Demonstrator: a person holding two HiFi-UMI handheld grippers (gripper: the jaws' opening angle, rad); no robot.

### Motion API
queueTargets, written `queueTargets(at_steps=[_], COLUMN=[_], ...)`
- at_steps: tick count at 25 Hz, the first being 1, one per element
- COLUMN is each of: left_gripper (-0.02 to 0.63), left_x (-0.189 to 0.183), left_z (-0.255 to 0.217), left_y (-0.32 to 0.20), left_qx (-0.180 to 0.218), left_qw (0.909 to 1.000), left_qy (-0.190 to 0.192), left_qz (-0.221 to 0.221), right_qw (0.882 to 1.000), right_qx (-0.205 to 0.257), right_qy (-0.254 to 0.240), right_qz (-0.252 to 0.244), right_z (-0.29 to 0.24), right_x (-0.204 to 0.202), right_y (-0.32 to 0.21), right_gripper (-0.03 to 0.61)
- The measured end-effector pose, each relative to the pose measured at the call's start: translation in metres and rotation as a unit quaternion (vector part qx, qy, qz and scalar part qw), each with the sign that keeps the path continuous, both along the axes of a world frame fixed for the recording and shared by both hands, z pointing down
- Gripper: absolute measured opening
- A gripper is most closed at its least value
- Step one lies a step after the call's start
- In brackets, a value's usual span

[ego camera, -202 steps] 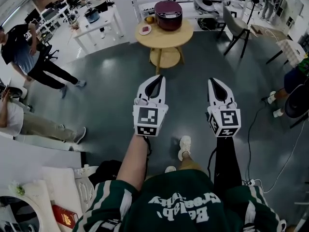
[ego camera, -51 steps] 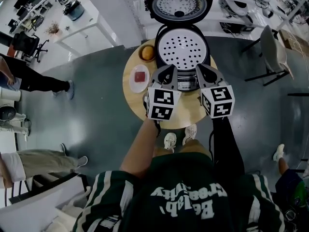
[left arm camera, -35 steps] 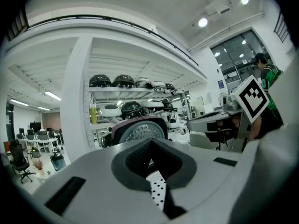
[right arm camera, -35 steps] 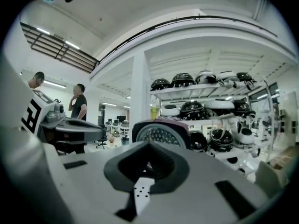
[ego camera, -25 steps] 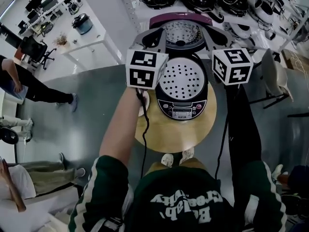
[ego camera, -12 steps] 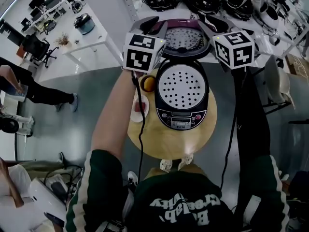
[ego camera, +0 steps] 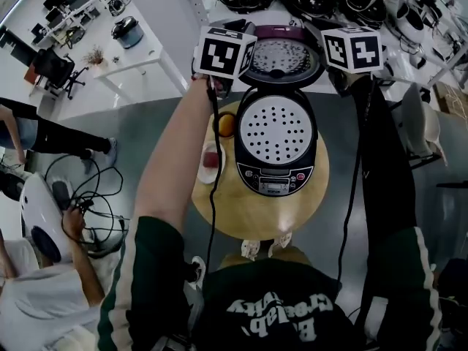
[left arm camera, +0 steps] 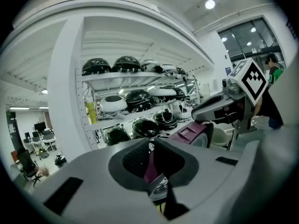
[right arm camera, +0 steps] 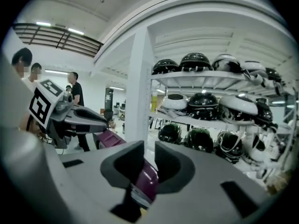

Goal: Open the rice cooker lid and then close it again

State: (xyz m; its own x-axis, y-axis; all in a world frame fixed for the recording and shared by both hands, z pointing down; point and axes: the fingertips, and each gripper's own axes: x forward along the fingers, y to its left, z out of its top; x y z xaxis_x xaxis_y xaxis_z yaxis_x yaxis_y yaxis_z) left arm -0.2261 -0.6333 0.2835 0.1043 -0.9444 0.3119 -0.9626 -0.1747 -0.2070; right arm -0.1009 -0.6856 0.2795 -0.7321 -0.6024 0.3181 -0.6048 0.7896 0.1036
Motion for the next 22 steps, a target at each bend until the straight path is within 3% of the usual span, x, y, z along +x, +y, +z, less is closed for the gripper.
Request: queueTargets(at_steps=[4,12,22], left_gripper=[0.008,0.003,0.000], left_x=[0.005,0.010,0.023], left_z=[-0.002,0.001,0.007], left_y=[0.002,0.012,0.068], left_qx=[-0.002,-0.020,0.010], left_qw=[1.0000,0.9993,0.9978], left_qy=[0.004,0.032,0.065], left_qz=[-0.002,0.006,-0.002], right_qw=[1.000,0.993,0.993], right_qx=[-0.017,-0.115,-0.107], right_qy=[0.010,-0.028,-0.043], right_qz=[-0.007,-0.006,0.007], right_z=[-0.001,0.003,0.012], right_x=[-0.003,0.001,0.018], right_y=[0.006,0.016,0.069], right_gripper=[0.044,0.005,0.003])
